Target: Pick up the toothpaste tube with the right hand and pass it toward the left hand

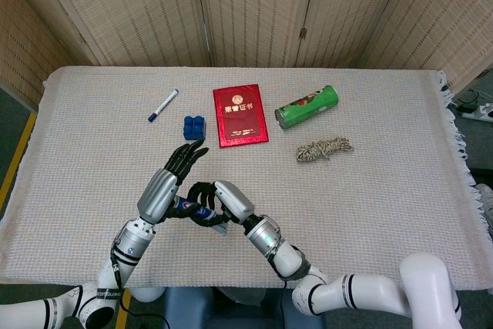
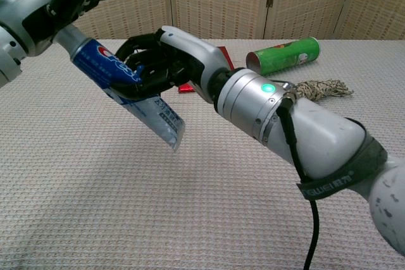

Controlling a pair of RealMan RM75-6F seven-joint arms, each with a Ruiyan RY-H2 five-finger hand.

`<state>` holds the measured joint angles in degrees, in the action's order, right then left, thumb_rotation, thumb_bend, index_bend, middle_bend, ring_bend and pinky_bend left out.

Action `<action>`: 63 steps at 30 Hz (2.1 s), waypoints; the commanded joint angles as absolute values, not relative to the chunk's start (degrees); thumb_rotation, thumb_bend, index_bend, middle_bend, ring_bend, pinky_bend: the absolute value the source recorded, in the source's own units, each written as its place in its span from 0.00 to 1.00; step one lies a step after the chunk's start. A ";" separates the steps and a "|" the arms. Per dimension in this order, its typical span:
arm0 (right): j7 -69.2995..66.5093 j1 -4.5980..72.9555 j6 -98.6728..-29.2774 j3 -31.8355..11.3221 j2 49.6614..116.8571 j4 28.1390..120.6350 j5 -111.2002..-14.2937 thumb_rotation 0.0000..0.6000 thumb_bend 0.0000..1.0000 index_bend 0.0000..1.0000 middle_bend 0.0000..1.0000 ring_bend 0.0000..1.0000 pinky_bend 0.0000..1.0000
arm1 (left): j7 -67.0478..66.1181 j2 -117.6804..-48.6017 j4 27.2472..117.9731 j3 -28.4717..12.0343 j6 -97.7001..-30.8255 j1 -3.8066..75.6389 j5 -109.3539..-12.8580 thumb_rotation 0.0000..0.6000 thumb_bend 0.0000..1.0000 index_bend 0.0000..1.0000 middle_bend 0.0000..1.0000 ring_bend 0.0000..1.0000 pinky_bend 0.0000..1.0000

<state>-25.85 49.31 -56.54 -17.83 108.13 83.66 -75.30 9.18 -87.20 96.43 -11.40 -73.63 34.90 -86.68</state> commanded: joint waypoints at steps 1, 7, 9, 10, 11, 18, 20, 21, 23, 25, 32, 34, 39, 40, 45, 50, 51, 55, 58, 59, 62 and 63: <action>-25.14 49.16 -56.01 -17.40 107.33 83.73 -75.48 1.00 0.74 0.80 0.64 0.74 0.63 | 9.20 -86.63 96.77 -11.45 -73.72 34.70 -86.51 0.00 0.14 0.00 0.00 0.00 0.00; -19.05 48.99 -53.40 -15.58 102.46 84.06 -75.31 1.00 0.74 0.80 0.64 0.74 0.63 | 8.99 -83.08 98.12 -10.26 -74.38 33.36 -87.45 0.00 0.14 0.00 0.00 0.00 0.00; -16.03 49.17 -51.75 -15.24 99.97 84.40 -74.40 1.00 0.74 0.80 0.64 0.74 0.63 | 8.47 -81.90 98.27 -9.81 -74.72 32.79 -87.71 0.00 0.14 0.00 0.00 0.00 0.00; -14.53 49.27 -51.28 -15.24 99.17 84.36 -73.78 1.00 0.74 0.80 0.64 0.73 0.63 | 8.22 -81.38 98.29 -9.69 -74.83 32.56 -87.71 0.00 0.14 0.00 0.00 0.00 0.00; -12.46 49.47 -50.67 -15.21 98.33 84.23 -72.99 1.00 0.74 0.80 0.63 0.73 0.63 | 7.64 -80.79 98.19 -9.63 -75.08 32.24 -87.58 0.00 0.14 0.00 0.00 0.00 0.00; 1.14 51.49 -47.10 -14.15 95.24 82.11 -67.78 1.00 0.74 0.70 0.57 0.69 0.58 | 2.91 -77.74 98.54 -9.71 -74.26 30.76 -83.70 0.00 0.14 0.00 0.00 0.00 0.00; 3.90 52.32 -45.31 -13.61 95.09 81.61 -65.89 1.00 0.74 0.67 0.54 0.65 0.55 | 1.38 -76.46 100.03 -9.87 -73.18 30.57 -81.76 0.00 0.13 0.00 0.00 0.00 0.00; 4.84 52.60 -45.11 -13.57 95.34 81.26 -65.27 1.00 0.74 0.65 0.52 0.63 0.54 | 0.83 -76.20 100.38 -9.96 -73.12 30.46 -81.27 0.00 0.14 0.00 0.00 0.00 0.00; 6.71 53.08 -45.12 -13.27 96.15 80.22 -64.65 1.00 0.74 0.61 0.49 0.60 0.52 | -0.45 -75.83 100.74 -9.89 -72.98 30.25 -80.63 0.00 0.14 0.00 0.00 0.00 0.00; 8.19 53.56 -44.86 -13.01 97.26 79.12 -63.70 1.00 0.74 0.55 0.46 0.56 0.49 | -2.23 -75.34 101.21 -9.62 -72.57 30.05 -79.81 0.00 0.14 0.00 0.00 0.00 0.00; 12.87 54.64 -42.49 -12.24 96.33 80.34 -58.11 1.00 0.66 0.00 0.10 0.25 0.17 | -6.23 -74.73 101.12 -9.50 -73.10 29.11 -78.03 0.01 0.13 0.00 0.00 0.00 0.00; 12.90 54.14 -43.13 -12.43 95.44 81.95 -57.04 1.00 0.50 0.00 0.04 0.20 0.12 | -5.81 -74.20 101.23 -9.71 -73.07 28.81 -77.39 0.05 0.13 0.00 0.00 0.00 0.00; 10.21 50.41 -48.15 -12.54 90.20 88.11 -60.24 1.00 0.42 0.00 0.01 0.17 0.11 | -4.24 -71.86 100.85 -10.00 -72.94 27.65 -75.81 0.74 0.14 0.00 0.00 0.00 0.00; 9.61 49.38 -49.67 -12.50 88.96 89.26 -61.29 1.00 0.42 0.00 0.02 0.18 0.12 | -4.04 -71.24 100.75 -9.97 -72.80 27.42 -75.51 0.92 0.14 0.00 0.00 0.00 0.00; 8.84 42.18 -61.15 -10.66 81.53 94.60 -68.44 1.00 0.42 0.12 0.19 0.29 0.17 | -4.99 -69.50 98.43 -9.50 -74.78 25.45 -75.26 1.00 0.24 0.09 0.05 0.05 0.00; 8.05 34.12 -70.67 -7.00 72.94 99.90 -73.83 1.00 0.42 0.28 0.28 0.34 0.20 | -5.73 -69.13 95.74 -9.23 -78.78 22.81 -75.63 1.00 0.36 0.20 0.15 0.15 0.11; 7.84 32.14 -72.80 -6.02 70.92 100.71 -75.02 1.00 0.42 0.29 0.30 0.35 0.20 | -6.51 -69.28 94.71 -9.09 -80.08 22.11 -75.94 1.00 0.39 0.22 0.17 0.16 0.13; 5.18 26.34 -78.88 -3.71 66.05 101.52 -78.03 1.00 0.42 0.30 0.30 0.35 0.20 | -9.74 -69.26 92.61 -8.02 -83.02 19.82 -76.41 1.00 0.44 0.26 0.21 0.18 0.13; 0.56 22.08 -82.83 -2.21 63.93 100.62 -79.83 1.00 0.41 0.30 0.30 0.35 0.20 | -11.39 -68.65 92.88 -7.04 -84.29 17.93 -76.02 1.00 0.45 0.26 0.21 0.18 0.11; -0.66 20.98 -83.63 -1.66 63.38 100.12 -80.40 1.00 0.41 0.30 0.30 0.35 0.20 | -11.70 -68.42 93.16 -6.73 -84.58 17.35 -75.88 1.00 0.45 0.26 0.21 0.18 0.11; -3.34 17.43 -86.05 0.11 62.15 97.98 -81.72 1.00 0.41 0.30 0.30 0.35 0.20 | -13.38 -67.54 94.47 -5.51 -85.28 15.53 -75.45 1.00 0.45 0.25 0.21 0.18 0.08; -4.19 16.13 -86.88 0.66 61.98 97.02 -82.03 1.00 0.41 0.30 0.29 0.34 0.20 | -14.23 -67.12 95.23 -4.95 -85.51 14.80 -75.30 1.00 0.45 0.25 0.21 0.17 0.08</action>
